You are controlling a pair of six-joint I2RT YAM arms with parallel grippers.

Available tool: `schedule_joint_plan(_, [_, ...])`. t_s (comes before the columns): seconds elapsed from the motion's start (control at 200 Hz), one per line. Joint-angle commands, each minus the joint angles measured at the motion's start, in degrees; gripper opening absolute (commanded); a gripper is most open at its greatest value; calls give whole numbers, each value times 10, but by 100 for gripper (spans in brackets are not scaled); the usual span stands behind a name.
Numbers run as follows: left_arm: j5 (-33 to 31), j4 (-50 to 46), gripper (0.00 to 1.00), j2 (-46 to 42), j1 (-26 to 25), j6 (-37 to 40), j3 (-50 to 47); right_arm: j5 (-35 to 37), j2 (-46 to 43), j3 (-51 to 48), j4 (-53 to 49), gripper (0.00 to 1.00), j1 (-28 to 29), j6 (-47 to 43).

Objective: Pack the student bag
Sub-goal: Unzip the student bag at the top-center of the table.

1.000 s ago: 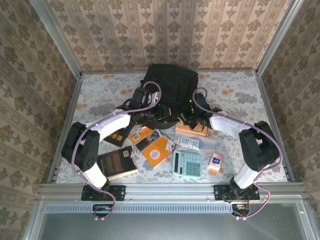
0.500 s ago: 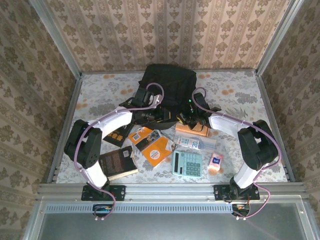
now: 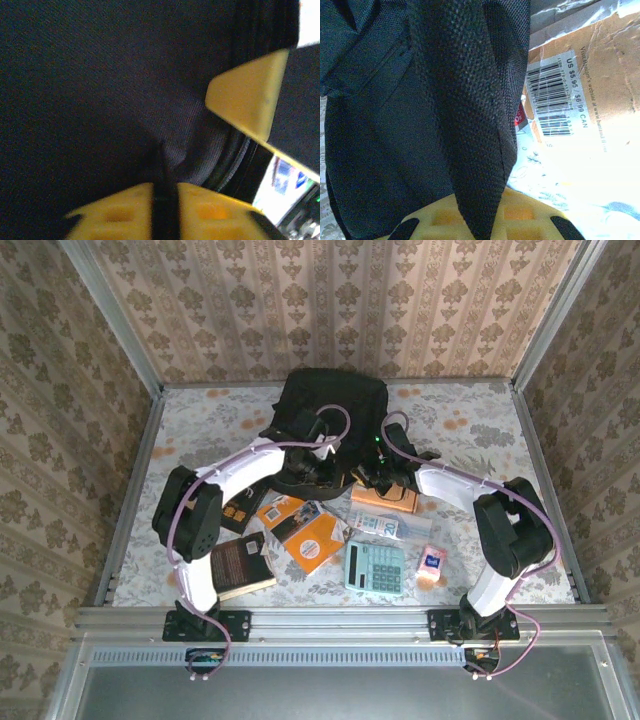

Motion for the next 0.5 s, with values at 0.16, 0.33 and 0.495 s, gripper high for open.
schedule_joint_plan(0.16, [5, 8, 0, -40, 21, -33, -28, 9, 4, 20, -15, 0, 7, -40])
schedule_joint_plan(0.33, [-18, 69, 0, -114, 47, -79, -69, 36, 0, 20, -30, 0, 5, -64])
schedule_joint_plan(0.495, [-66, 78, 0, -161, 54, -89, -91, 55, -2, 24, -37, 0, -1, -82])
